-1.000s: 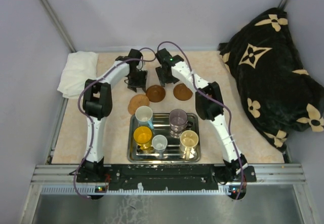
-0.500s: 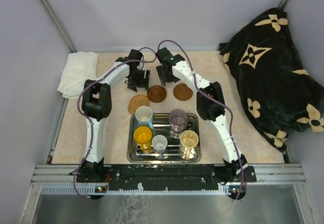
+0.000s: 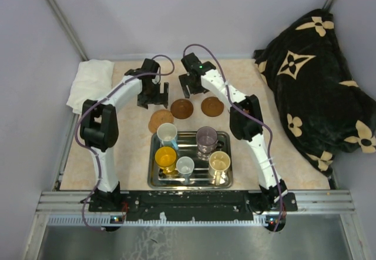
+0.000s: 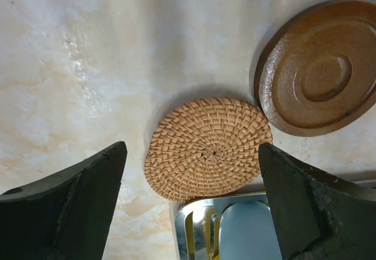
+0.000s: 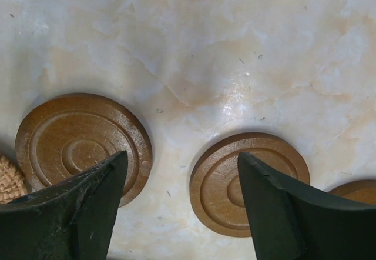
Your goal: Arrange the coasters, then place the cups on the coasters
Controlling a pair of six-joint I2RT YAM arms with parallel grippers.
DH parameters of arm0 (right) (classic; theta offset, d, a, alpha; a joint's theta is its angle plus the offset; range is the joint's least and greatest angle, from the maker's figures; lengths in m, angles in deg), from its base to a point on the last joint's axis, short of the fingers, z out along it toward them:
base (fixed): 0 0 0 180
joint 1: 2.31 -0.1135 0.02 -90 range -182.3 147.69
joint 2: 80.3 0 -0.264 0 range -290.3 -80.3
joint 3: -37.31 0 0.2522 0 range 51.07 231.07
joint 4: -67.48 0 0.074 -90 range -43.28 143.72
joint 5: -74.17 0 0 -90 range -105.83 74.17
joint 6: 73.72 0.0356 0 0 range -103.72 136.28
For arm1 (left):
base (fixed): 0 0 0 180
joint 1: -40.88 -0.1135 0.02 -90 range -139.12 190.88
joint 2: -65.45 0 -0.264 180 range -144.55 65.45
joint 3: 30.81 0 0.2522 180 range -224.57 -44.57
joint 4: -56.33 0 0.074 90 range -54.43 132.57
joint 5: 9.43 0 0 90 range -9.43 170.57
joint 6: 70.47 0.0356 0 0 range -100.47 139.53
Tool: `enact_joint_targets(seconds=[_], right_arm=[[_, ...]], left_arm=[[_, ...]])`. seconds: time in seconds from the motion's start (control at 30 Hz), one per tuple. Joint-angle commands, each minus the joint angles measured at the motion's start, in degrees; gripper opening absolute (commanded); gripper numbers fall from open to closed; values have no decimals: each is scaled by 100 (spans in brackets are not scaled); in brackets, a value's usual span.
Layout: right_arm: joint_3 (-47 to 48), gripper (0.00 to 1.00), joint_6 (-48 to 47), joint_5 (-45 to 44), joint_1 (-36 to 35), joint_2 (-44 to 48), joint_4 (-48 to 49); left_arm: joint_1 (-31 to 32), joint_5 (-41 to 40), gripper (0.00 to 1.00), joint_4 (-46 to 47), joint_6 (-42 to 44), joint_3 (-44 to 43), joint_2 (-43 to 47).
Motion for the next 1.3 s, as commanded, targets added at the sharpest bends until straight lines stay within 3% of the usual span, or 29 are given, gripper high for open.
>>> enact_joint_targets(seconds=[0.0,0.23,0.27,0.3,0.33,0.7,1.0,1.27], right_arm=[[0,78,11,176,40,441,140],[14,82,2,119,46,490,142],[0,85,-2,117,49,503,145],[-16,96,-6,123,49,506,164],[-35,99,-13,135,49,508,181],[107,99,36,27,81,490,151],[117,99,30,-150,163,596,100],[93,99,29,-141,164,612,87]], left_arm=[[92,310,99,-150,96,214,119],[245,99,100,-482,156,349,-11],[263,119,99,-469,174,386,15],[292,129,99,-442,193,422,37],[324,142,99,-425,205,449,32],[471,-206,99,-444,-13,609,-454],[444,-969,100,-605,-320,485,-690],[-96,-1062,94,-637,-768,358,-687]])
